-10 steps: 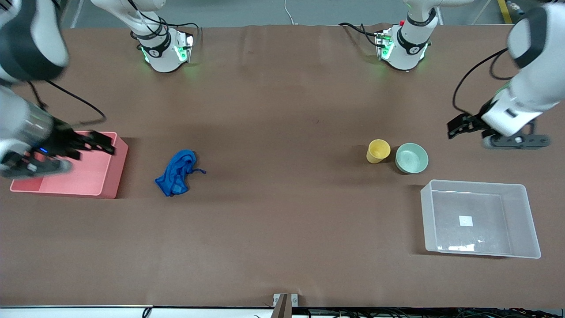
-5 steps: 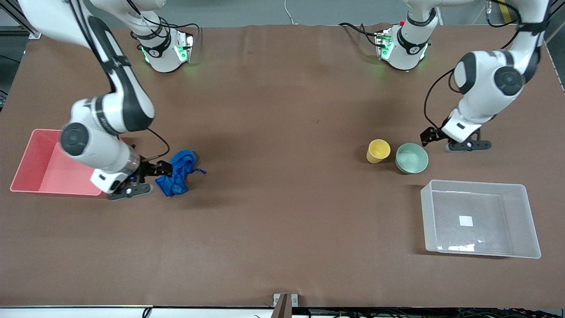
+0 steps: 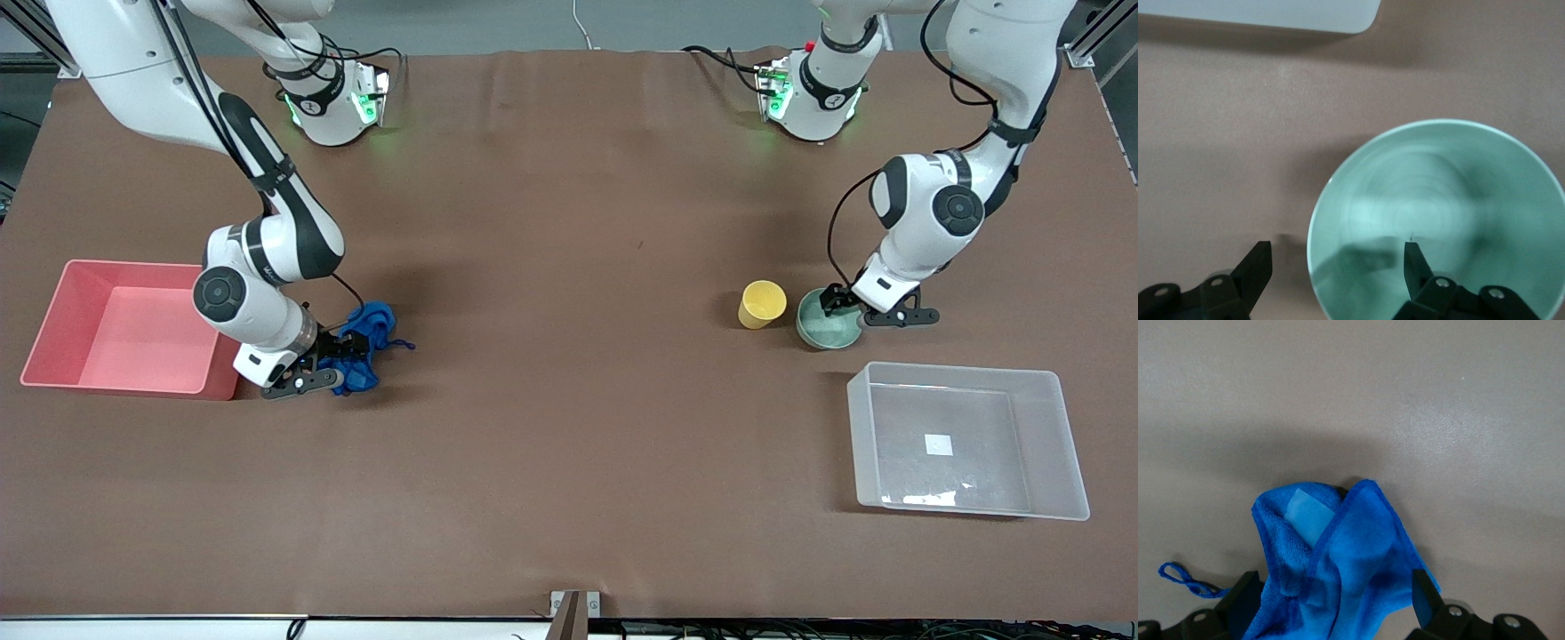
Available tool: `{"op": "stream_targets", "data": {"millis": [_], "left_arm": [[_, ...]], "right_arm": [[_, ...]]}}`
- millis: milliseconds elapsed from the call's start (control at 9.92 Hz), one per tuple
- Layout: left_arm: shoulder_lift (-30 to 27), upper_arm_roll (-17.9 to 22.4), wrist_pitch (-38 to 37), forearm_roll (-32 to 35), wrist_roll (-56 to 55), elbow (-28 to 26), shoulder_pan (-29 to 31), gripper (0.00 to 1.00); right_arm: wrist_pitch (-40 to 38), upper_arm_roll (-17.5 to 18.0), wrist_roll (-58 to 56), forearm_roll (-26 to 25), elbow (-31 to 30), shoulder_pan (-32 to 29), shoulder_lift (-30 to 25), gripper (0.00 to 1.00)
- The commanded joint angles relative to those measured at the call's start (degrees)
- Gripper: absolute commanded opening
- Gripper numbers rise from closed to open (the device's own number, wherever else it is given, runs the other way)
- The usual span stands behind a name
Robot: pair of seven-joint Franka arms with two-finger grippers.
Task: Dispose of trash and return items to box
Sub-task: 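Lift the cloth with the right gripper while the left gripper carries the bowl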
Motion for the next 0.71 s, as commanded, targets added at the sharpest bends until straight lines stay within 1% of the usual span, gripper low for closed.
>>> {"op": "stream_targets", "data": {"millis": [0,101,202,303,403,504,605], "left_arm": [[2.17,-0.01,0.7,0.97,-0.9,1.4,0.19,0.04],[2.17,-0.01,0.7,0.97,-0.81,1.4,0.19,0.01],[1.65,-0.01,0.7,1.06,-0.9,1.32,0.19,0.0],[0.51,-0.09,0.44,1.06,-0.9,1.06,0.19,0.0],[-1.85,-0.09,0.0,1.06,-1.07,0.36,0.19,0.0],[-6.05,-0.09,-3.57,1.06,-0.99,-0.69,0.19,0.0],[-10.27,-0.09,-11.26,1.06,-0.55,-0.27,0.19,0.0]], "right_arm": [[0.77,0.37,1.23,-1.2,-1.45,-0.6,-0.04,0.93],[0.6,0.46,1.23,-1.2,-1.89,-0.43,-0.03,0.7],[0.6,0.46,1.32,-1.2,-1.89,-0.6,0.14,0.44],[0.6,0.46,1.41,-1.2,-1.89,-0.69,0.32,0.15],[0.42,0.46,3.06,-1.11,-1.81,-0.78,0.41,0.01],[-0.1,0.46,4.65,-1.11,-1.28,-0.69,0.67,0.0],[-1.15,0.55,4.75,-1.11,-0.06,-0.78,0.58,0.0]]}}
